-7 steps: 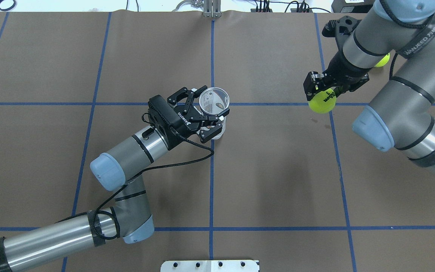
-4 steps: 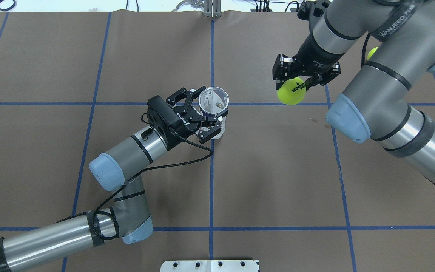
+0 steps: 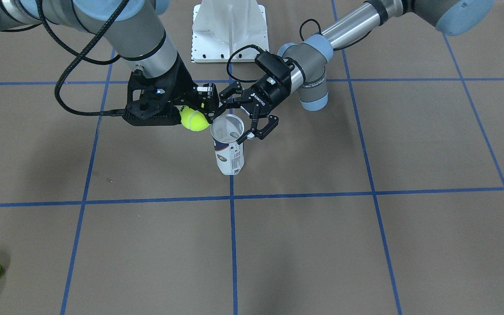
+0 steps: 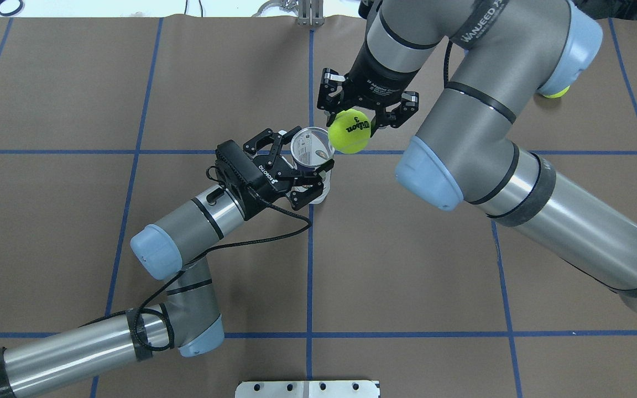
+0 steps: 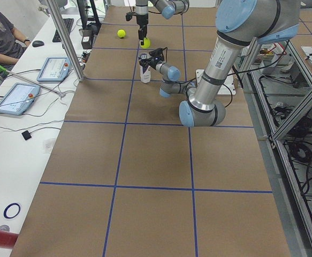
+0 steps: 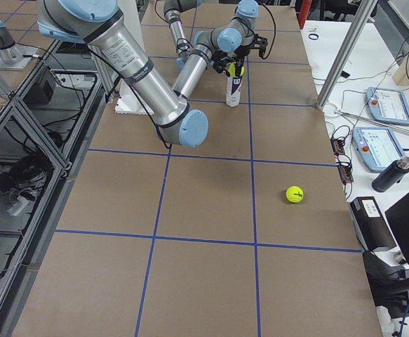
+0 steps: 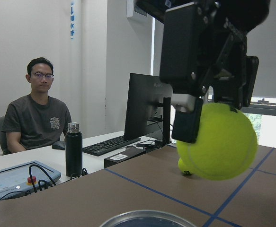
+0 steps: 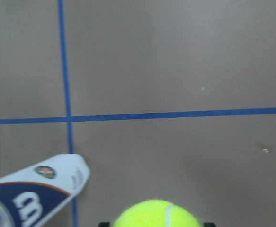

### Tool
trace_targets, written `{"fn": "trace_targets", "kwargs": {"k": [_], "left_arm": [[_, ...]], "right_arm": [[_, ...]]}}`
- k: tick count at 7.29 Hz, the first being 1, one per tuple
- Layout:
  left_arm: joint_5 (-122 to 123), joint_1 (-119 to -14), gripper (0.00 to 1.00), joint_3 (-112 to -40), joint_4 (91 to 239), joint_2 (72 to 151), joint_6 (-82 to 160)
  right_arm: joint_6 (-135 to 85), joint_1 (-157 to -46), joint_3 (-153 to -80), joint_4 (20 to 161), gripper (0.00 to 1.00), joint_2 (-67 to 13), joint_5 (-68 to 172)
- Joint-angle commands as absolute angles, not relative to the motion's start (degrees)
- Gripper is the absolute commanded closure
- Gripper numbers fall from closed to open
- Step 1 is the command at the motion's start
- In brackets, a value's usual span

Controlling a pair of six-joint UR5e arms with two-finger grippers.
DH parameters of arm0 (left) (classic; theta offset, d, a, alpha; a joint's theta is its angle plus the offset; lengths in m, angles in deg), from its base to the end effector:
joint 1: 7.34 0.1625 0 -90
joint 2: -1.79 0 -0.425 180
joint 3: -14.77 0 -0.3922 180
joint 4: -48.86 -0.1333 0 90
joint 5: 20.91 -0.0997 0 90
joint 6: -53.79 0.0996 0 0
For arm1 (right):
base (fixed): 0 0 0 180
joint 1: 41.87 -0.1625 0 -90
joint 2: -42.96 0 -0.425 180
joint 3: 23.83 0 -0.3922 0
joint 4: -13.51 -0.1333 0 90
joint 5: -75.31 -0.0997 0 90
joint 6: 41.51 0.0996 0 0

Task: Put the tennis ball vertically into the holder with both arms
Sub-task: 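Carry the ball with the right gripper above the can's open top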

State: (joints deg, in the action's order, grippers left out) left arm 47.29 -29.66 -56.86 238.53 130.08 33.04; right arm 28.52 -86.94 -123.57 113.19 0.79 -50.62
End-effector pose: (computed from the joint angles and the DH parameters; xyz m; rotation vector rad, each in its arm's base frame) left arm 0.5489 -0.4094 0.2301 1.6186 1.2563 0.1123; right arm -0.4075 -0.5145 0.0969 -0.0629 -0.9957 0.1392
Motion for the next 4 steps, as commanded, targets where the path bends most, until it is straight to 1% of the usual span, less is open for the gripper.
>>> {"fn": "trace_targets", "kwargs": {"k": [1, 4], "left_arm": [[47.29, -29.66, 0.10, -56.77, 238.53, 130.02, 33.04], [47.29, -29.66, 0.14, -56.77, 238.53, 130.02, 33.04]], "right_arm": [[30.38, -85.64, -120.18, 113.18, 1.00, 4.53, -49.14], [31.00, -84.50, -117.35, 110.38, 1.00, 5.34, -47.65]]}}
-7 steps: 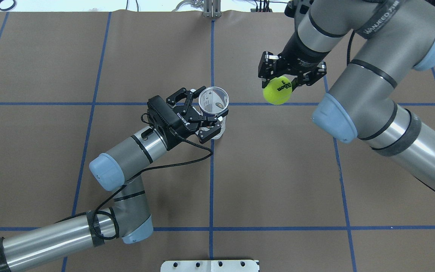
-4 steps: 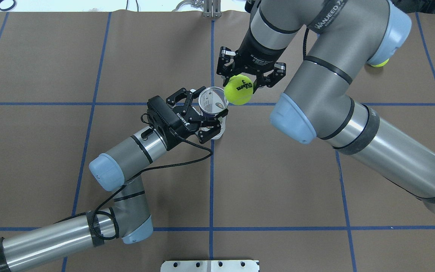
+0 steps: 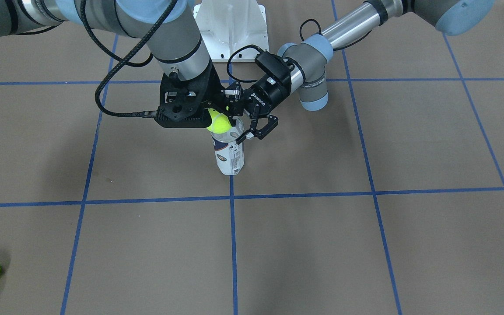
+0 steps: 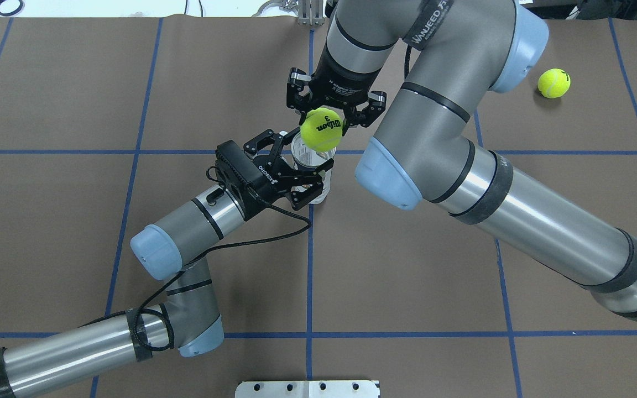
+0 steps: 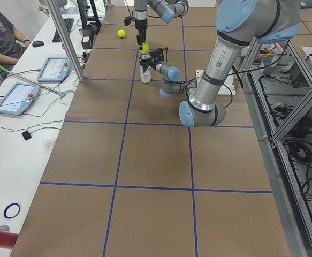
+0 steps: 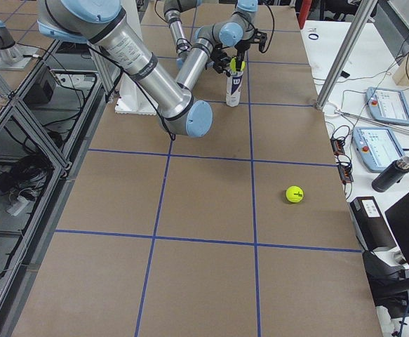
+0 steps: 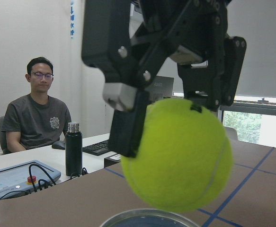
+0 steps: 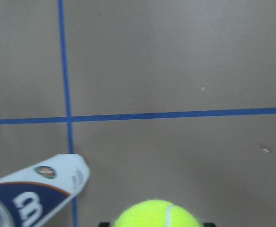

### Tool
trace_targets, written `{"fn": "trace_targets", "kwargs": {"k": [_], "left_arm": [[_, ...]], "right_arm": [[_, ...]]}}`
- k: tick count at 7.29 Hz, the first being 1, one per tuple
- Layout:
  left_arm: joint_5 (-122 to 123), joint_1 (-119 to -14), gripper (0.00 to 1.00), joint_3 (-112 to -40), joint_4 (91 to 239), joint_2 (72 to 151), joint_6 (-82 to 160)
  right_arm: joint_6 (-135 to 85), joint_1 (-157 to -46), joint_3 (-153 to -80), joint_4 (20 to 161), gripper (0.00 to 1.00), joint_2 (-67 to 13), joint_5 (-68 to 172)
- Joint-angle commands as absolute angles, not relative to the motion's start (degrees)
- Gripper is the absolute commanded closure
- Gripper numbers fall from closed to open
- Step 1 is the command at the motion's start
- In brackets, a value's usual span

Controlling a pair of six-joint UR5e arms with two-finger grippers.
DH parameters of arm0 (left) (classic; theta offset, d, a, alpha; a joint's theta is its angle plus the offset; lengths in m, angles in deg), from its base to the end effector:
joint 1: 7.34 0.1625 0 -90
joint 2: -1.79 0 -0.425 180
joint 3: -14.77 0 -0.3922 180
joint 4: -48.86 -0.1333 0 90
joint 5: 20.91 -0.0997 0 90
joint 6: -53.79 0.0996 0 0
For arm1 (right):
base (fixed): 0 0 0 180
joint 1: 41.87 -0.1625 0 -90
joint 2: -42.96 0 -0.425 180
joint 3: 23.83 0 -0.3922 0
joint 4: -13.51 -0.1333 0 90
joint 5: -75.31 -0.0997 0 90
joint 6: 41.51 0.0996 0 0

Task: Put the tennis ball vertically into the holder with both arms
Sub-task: 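Carry the ball with the right gripper above the can's open top, then open the right gripper to drop the ball into the can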

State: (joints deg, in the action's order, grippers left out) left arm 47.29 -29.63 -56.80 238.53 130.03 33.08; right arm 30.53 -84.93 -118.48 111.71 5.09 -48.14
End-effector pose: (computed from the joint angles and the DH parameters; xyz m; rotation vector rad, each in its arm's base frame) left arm 0.5493 -0.4092 0.2311 1.6176 1.2548 0.1140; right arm -0.4423 -0.5206 0.0755 -0.0542 -0.9856 0.1546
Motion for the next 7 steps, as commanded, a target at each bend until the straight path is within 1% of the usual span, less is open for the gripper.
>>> {"fn": "trace_targets", "kwargs": {"k": [1, 4, 5, 6, 7], "left_arm": [[47.29, -29.66, 0.14, -56.77, 238.53, 130.02, 33.04], [47.29, -29.66, 0.14, -56.77, 238.53, 130.02, 33.04], [47.29, -29.66, 0.14, -56.86, 238.53, 130.02, 33.13], [47.29, -29.66, 0.14, -56.86, 238.53, 130.02, 33.13], [47.29, -29.66, 0.14, -56.86, 238.53, 130.02, 33.13]], "right_arm": [[31.18, -84.50, -117.17, 109.93, 1.00, 5.34, -47.47], [31.18, -83.62, -117.08, 109.93, 1.00, 5.26, -46.50], [31.09, -83.44, -117.08, 109.93, 0.64, 5.17, -46.41], [31.18, -83.18, -117.26, 109.93, 0.02, 5.08, -46.15], [31.18, -82.92, -117.26, 109.93, 0.01, 5.08, -44.93]]}}
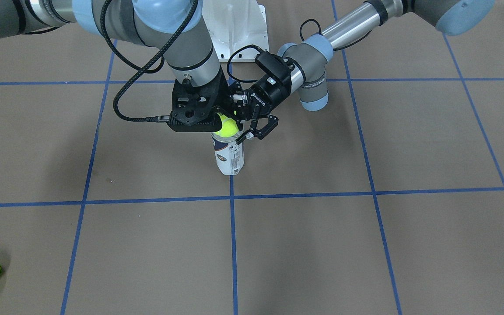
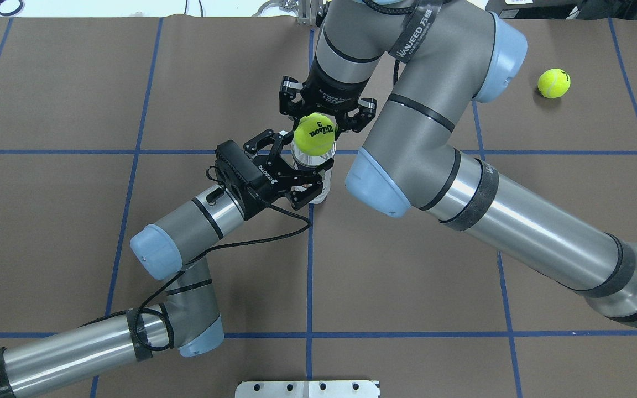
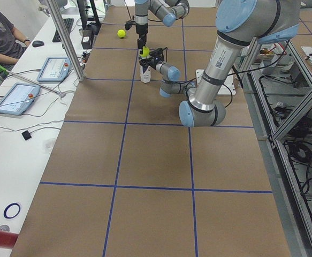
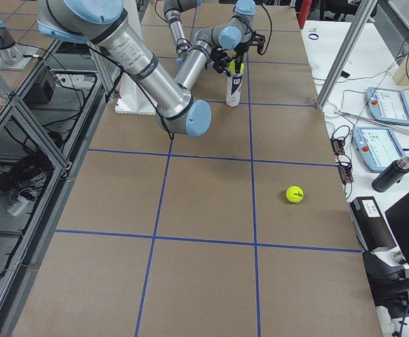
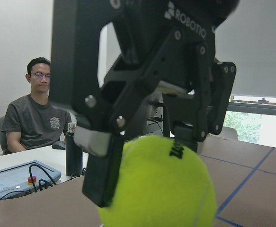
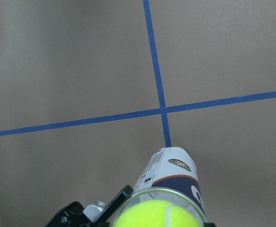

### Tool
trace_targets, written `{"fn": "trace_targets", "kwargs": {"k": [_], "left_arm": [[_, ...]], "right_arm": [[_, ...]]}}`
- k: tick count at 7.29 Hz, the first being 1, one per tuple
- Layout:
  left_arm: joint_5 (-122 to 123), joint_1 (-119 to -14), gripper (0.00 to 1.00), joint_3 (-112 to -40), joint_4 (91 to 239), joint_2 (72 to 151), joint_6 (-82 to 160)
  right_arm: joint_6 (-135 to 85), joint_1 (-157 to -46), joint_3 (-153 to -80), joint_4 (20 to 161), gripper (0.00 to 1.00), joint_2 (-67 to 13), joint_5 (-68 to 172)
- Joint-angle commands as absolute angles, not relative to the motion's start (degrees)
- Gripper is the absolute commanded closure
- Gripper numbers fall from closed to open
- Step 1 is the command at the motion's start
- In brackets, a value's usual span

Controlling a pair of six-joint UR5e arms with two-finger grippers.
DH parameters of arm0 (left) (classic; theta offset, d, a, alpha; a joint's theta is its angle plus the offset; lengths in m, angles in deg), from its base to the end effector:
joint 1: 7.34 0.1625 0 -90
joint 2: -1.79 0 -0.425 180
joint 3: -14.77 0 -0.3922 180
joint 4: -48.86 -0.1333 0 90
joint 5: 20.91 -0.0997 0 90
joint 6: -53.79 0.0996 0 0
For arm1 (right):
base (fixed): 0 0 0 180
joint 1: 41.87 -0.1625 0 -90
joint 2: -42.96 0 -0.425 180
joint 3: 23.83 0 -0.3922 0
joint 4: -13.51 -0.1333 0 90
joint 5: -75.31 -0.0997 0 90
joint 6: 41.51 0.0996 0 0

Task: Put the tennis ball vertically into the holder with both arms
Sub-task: 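Open the right gripper to drop the ball into the can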

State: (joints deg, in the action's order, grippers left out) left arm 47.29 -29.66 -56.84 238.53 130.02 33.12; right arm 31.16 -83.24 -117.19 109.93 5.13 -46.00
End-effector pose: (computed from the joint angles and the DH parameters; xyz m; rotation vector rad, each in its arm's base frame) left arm 0.5489 -0.4094 0.2309 1.6187 1.2542 0.1139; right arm -0.4619 -0.5154 0.0802 -0.0371 -0.9776 0.1515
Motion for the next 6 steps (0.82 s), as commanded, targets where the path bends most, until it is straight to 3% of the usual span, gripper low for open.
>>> {"fn": "trace_targets", "kwargs": {"k": [1, 4, 6], "left_arm": [[47.20, -29.66, 0.14, -56.86, 238.53, 130.02, 33.13], [47.20, -29.66, 0.14, -56.86, 238.53, 130.11, 33.13], [47.20, -29.66, 0.14, -56.86, 238.53, 130.11, 33.04]], "right_arm": [[31.18, -82.74, -117.17, 109.84, 0.01, 5.08, -44.75], [30.40, -83.70, -117.87, 109.93, 0.01, 3.86, -45.01], [22.36, -90.26, -119.97, 104.35, 0.01, -6.37, -45.97]]}}
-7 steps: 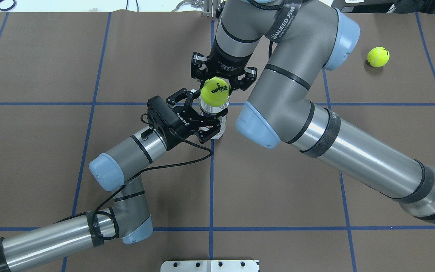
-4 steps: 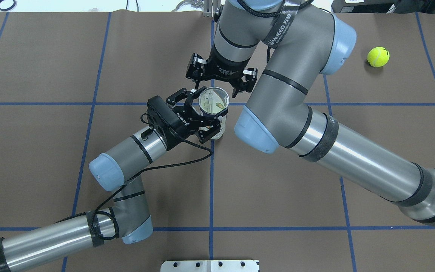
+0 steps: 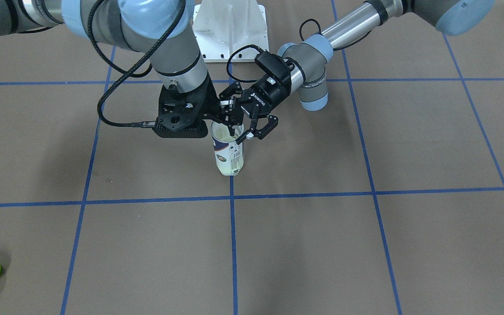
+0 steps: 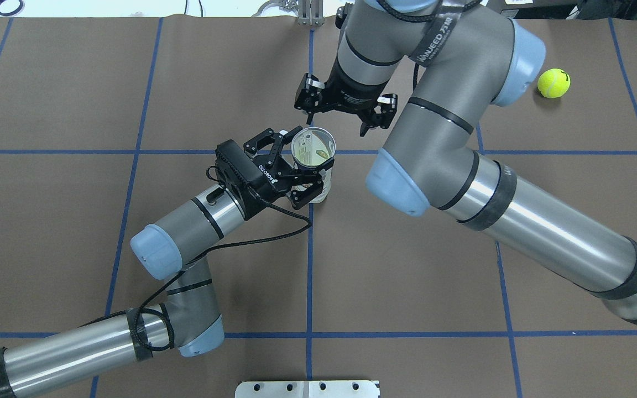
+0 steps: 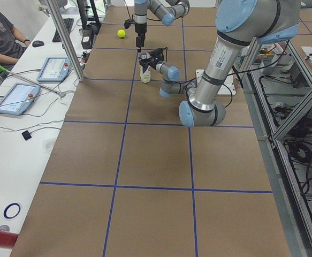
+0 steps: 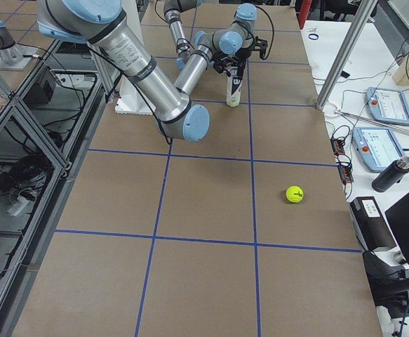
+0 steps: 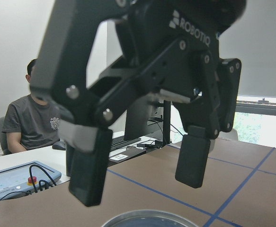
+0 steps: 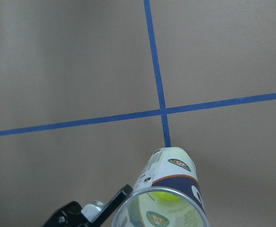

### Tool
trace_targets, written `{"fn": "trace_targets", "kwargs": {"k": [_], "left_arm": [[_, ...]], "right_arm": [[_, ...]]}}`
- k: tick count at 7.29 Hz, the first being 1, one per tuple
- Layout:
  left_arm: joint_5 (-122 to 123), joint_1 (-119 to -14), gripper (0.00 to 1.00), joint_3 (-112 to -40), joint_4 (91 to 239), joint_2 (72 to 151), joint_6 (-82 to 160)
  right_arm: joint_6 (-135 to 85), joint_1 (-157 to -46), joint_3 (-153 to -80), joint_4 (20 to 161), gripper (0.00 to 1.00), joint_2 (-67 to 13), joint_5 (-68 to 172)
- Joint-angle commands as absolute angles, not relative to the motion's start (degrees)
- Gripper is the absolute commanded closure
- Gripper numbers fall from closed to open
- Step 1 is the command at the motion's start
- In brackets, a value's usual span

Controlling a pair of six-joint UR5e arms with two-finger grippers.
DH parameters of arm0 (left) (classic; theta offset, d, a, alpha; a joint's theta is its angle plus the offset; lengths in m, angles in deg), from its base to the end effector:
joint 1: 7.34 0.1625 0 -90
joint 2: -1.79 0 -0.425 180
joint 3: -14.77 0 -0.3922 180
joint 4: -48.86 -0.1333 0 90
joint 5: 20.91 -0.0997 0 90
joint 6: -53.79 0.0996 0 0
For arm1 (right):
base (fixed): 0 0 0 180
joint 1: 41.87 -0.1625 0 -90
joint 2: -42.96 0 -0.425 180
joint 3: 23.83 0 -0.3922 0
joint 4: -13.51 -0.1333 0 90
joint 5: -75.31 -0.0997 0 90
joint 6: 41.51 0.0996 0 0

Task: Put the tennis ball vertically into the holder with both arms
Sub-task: 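Move the right gripper to the farther yellow tennis ball and grasp it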

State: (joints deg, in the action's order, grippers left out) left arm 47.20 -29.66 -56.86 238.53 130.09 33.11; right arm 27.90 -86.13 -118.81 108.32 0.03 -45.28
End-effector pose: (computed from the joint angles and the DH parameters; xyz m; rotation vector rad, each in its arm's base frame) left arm 0.5488 -0.4095 0.2300 1.6197 1.2545 0.1114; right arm -0.4315 -0.5359 0.1277 0.0067 -0.9477 0.1618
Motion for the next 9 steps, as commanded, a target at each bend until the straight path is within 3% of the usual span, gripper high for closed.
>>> {"fn": "trace_targets", "kwargs": {"k": [1, 2, 4, 6, 9], "left_arm": [[47.20, -29.66, 0.14, -56.86, 238.53, 130.02, 33.04], [47.20, -29.66, 0.14, -56.86, 238.53, 130.02, 33.04], [46.68, -29.66, 0.14, -56.86, 238.62, 129.93, 33.04], [46.67, -29.66, 0.14, -56.86, 238.62, 129.93, 33.04], [46.50, -29.66, 0.14, -56.86, 238.53, 130.02, 33.04]], "right_arm": [[16.65, -93.43, -119.90, 102.13, 0.01, -10.70, -46.76], [11.02, -97.03, -118.24, 102.28, 0.01, -11.96, -46.77], [-0.84, -103.89, -107.82, 100.97, 0.01, -11.88, -46.24], [-2.22, -106.02, -95.70, 87.33, 0.02, -11.53, -39.35], [-2.22, -105.68, -85.13, 75.71, 0.04, -11.27, -28.94]]}}
